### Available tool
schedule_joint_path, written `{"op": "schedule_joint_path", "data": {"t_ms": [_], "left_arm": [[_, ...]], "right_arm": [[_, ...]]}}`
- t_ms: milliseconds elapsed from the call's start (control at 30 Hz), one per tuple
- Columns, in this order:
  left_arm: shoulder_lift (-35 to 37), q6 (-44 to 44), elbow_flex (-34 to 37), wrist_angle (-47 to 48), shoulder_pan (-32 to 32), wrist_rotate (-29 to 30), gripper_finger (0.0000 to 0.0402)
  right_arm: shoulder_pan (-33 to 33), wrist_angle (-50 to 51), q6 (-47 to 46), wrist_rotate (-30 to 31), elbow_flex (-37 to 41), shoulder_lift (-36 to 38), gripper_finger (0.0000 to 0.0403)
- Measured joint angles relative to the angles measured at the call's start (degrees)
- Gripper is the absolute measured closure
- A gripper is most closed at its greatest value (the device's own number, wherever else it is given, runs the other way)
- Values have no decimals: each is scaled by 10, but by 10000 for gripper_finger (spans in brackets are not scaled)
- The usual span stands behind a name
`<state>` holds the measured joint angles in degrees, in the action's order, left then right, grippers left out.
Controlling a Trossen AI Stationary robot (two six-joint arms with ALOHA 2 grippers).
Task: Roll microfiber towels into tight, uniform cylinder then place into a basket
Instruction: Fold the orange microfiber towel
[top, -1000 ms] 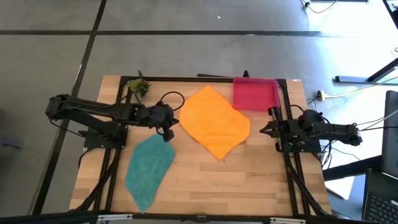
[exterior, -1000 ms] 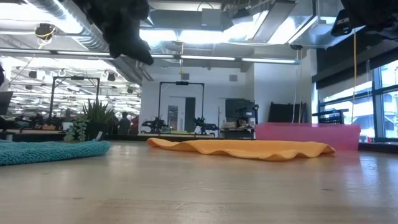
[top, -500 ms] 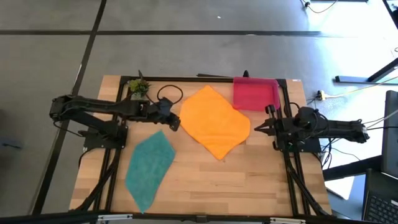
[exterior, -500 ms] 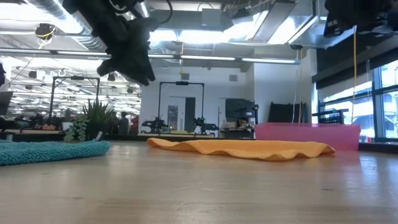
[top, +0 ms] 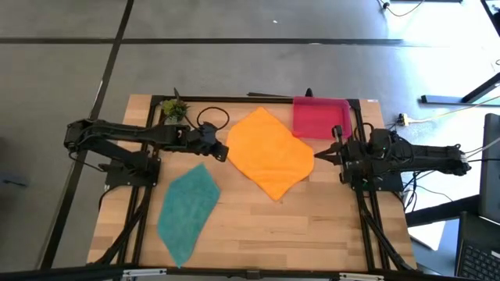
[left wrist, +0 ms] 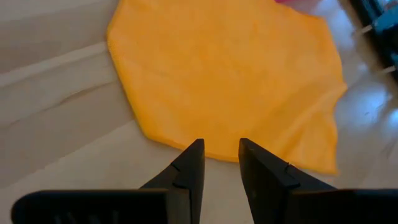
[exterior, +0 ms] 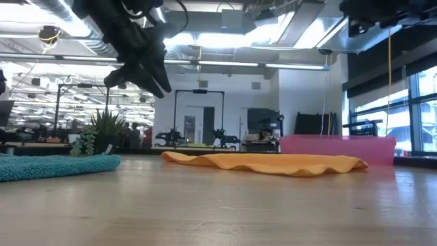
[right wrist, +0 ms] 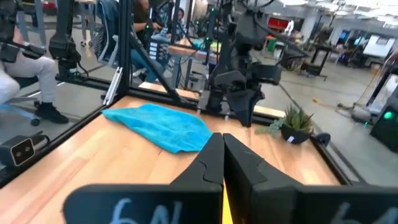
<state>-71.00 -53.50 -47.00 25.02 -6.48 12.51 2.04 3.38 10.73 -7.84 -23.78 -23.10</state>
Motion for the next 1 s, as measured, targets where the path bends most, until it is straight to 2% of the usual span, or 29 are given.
{"op": "schedule_joint_path", "data": {"t_ms": [200,467,767,1000], "left_arm": [[-31,157,0,-3,13,0,311],[-109,350,0,-1,44,5,311],[-186,436,0,-8,51,96,311],[-228,476,0,-48,40,109,311]], "right_arm": [[0,0,-24,12,-13,-29,399],[0,-1,-35,12,-14,-42,399],[0,-1,-42,12,-14,-42,399],[0,-1,-41,12,-14,-42,399]]}}
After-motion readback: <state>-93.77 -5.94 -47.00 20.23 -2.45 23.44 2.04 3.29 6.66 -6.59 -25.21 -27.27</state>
